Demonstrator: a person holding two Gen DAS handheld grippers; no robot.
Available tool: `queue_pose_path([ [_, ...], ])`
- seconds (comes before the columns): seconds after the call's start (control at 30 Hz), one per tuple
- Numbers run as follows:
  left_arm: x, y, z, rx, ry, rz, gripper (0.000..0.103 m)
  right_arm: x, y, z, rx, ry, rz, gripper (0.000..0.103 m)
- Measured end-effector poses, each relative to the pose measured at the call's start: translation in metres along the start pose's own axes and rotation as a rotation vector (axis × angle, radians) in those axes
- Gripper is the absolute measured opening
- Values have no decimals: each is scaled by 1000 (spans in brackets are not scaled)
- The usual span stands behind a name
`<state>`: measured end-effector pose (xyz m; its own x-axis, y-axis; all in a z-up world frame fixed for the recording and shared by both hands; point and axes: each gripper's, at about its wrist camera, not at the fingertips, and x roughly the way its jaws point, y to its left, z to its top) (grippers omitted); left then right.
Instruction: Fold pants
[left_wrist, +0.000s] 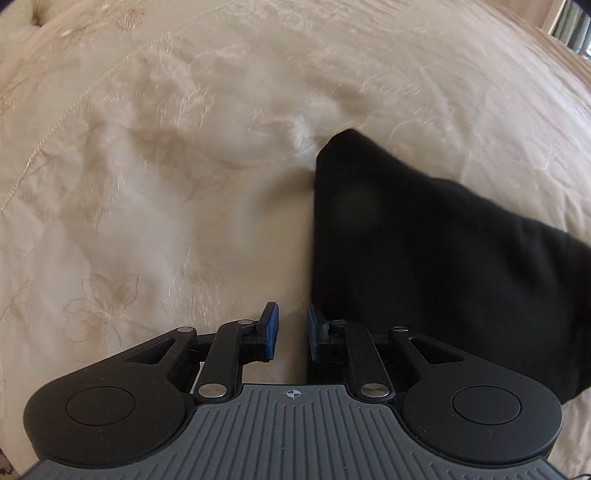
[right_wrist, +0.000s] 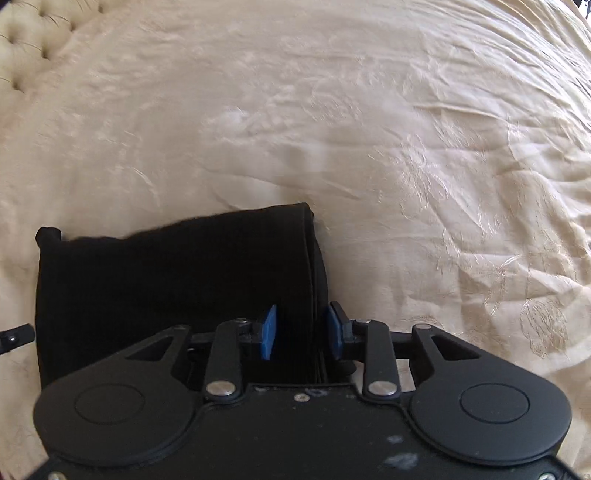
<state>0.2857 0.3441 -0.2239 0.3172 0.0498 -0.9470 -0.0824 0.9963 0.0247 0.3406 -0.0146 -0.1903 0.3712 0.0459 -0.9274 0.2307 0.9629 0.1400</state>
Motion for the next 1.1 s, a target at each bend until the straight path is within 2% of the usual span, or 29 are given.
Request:
queue_pose_path([
  [0.07, 5, 6, -7, 4, 20, -8, 17, 2, -4, 0, 22, -8, 0, 34],
  [0.13, 2, 11, -13, 9, 6, -12, 17, -2, -3, -3, 13, -17, -3, 34],
  [0.23, -17, 14, -20, 20, -50, -18, 17, -9, 1, -6, -15, -45, -10, 34],
  [0.37, -54, 8, -28, 67, -149, -12, 17, -34, 4, -15, 12, -121, -24, 36],
  [0.57, -105, -19, -47, 49, -232, -30, 20, -80, 5, -42, 28, -182, 32, 37],
  [0.7, -128, -38, -60, 5, -226, -23, 20, -111, 6, -67, 6, -205, 76, 37],
  [0.8, -144, -52, -74, 3, -210, 16, 20, -134, 9, -84, -38, -234, 113, 37],
  [0.93, -167, -64, -94, -31, -234, 8, 20, -162, 11, -106, -102, -272, 154, 37],
  [1.0, -178, -70, -104, -33, -239, 12, 24, -176, 10, -116, -124, -285, 171, 38],
  [1.07, -187, -74, -113, -32, -248, 12, 34, -187, 8, -123, -125, -292, 182, 38],
  [1.1, -191, -77, -117, -28, -252, 10, 36, -194, 6, -128, -121, -294, 191, 39],
])
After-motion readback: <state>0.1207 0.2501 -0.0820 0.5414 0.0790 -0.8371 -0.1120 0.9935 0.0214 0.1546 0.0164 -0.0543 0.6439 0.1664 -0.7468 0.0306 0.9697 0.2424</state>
